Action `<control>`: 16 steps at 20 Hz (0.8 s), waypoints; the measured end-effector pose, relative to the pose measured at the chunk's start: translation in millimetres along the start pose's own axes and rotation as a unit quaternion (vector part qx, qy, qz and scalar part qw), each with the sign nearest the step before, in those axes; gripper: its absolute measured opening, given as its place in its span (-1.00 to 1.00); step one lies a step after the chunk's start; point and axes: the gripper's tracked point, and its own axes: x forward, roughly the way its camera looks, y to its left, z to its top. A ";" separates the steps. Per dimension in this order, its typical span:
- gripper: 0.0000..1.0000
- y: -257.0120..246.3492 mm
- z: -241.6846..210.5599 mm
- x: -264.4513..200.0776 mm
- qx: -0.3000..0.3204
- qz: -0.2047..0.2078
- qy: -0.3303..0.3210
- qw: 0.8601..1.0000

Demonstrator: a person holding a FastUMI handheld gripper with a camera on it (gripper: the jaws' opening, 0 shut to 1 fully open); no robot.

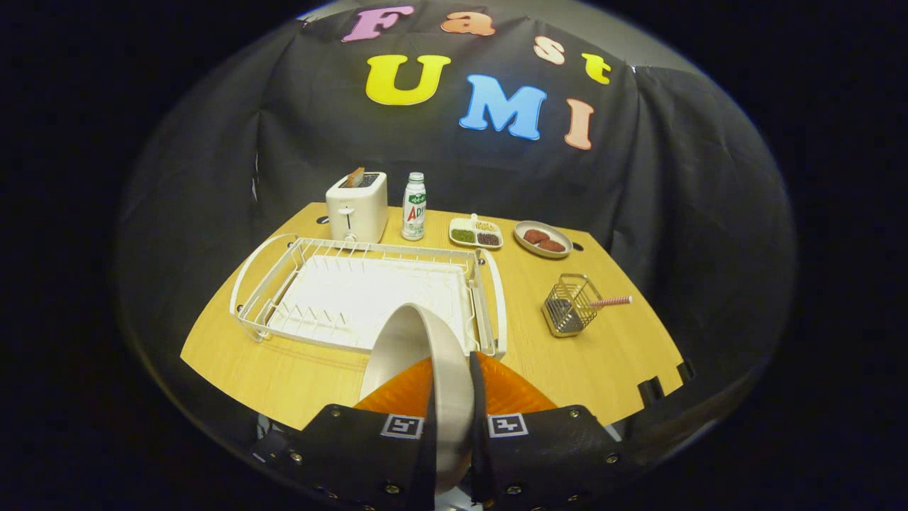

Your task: Take the plate from the dish rack, then take the spoon from the basket and place it into the plate.

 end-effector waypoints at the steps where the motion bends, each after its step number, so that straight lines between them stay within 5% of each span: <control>1: -0.63 -0.6 -7.1 3.3 0.011 0.003 0.008 1.000; 10: -0.63 -4.9 -58.9 27.4 0.109 0.013 0.068 0.992; 16: -0.62 -2.6 -78.8 43.2 0.215 0.028 0.086 0.972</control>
